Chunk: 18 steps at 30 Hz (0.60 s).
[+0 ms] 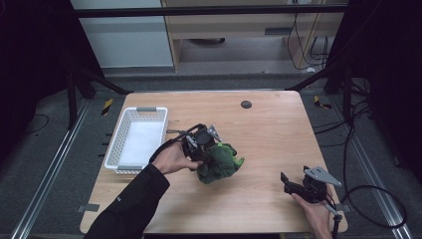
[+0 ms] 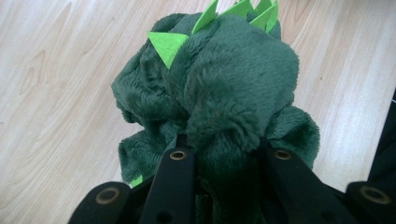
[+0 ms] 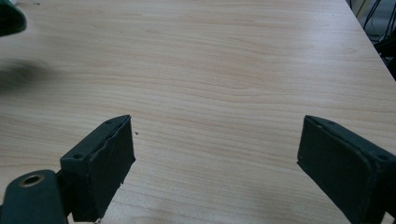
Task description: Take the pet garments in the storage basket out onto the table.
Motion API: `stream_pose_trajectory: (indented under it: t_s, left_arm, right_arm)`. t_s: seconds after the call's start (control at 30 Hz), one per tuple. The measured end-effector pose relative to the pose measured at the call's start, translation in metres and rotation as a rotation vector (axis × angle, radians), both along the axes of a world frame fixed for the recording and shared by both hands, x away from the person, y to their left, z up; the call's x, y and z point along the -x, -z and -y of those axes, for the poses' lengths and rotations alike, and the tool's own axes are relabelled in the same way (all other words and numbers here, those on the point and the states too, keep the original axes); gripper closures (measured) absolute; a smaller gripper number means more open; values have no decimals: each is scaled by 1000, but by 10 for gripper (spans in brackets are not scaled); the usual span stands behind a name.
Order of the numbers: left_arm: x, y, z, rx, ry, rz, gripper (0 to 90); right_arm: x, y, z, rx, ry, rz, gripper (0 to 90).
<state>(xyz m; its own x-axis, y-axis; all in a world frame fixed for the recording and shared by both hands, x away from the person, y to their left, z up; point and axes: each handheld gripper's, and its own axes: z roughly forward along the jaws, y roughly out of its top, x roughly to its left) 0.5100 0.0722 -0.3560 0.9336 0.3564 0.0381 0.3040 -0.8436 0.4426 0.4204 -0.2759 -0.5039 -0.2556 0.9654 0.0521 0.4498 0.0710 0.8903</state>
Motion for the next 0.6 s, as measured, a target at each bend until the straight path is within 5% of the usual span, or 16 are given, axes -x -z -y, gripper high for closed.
stream_pose_trajectory:
  t_s: [0.6]
  left_arm:
    - [-2,35,12,-12,27,-38,784]
  right_arm:
    - [0,0,0,-1,-3,-2,108]
